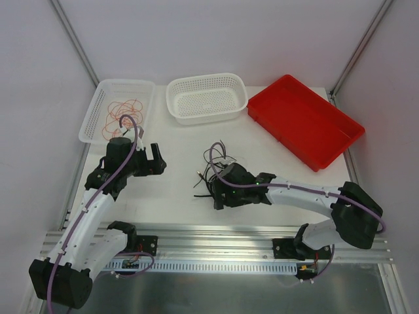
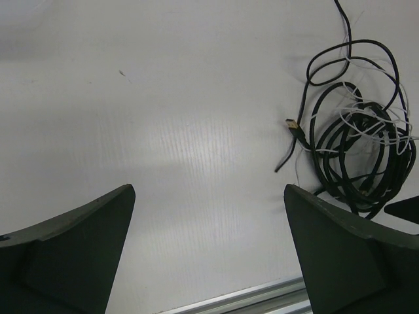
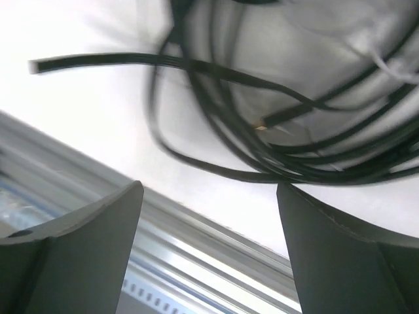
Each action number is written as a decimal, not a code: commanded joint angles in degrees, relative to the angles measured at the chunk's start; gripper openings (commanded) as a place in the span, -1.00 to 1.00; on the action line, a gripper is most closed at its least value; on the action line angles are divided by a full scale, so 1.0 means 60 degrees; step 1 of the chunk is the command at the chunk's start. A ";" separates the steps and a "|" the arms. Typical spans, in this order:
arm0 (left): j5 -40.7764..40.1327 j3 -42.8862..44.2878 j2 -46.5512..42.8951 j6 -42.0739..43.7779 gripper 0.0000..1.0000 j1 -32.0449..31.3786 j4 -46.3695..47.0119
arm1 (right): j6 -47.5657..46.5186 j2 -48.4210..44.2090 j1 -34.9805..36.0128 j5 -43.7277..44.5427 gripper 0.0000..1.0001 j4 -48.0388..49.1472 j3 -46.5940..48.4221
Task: Untangle the cables
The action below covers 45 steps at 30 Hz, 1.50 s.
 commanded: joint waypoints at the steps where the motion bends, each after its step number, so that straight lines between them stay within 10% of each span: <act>1: 0.0388 -0.0096 -0.0081 0.0263 0.98 0.0003 0.0341 | -0.0178 0.0025 0.0428 0.0357 0.74 0.0010 0.1203; 10: 0.0696 -0.0082 0.0154 0.0321 0.98 0.0003 0.0341 | -0.4030 -0.0766 0.0065 0.2790 0.39 -0.2203 0.2625; 19: 0.0784 -0.0096 0.0198 0.0395 0.98 0.0003 0.0341 | -0.6419 -0.0577 -0.1853 0.0902 -0.07 -0.1341 0.2391; 45: 0.1077 -0.0052 0.0491 0.0497 0.99 0.0003 0.0341 | -0.7124 0.1417 -0.2647 -0.0930 -0.42 -0.0490 0.2714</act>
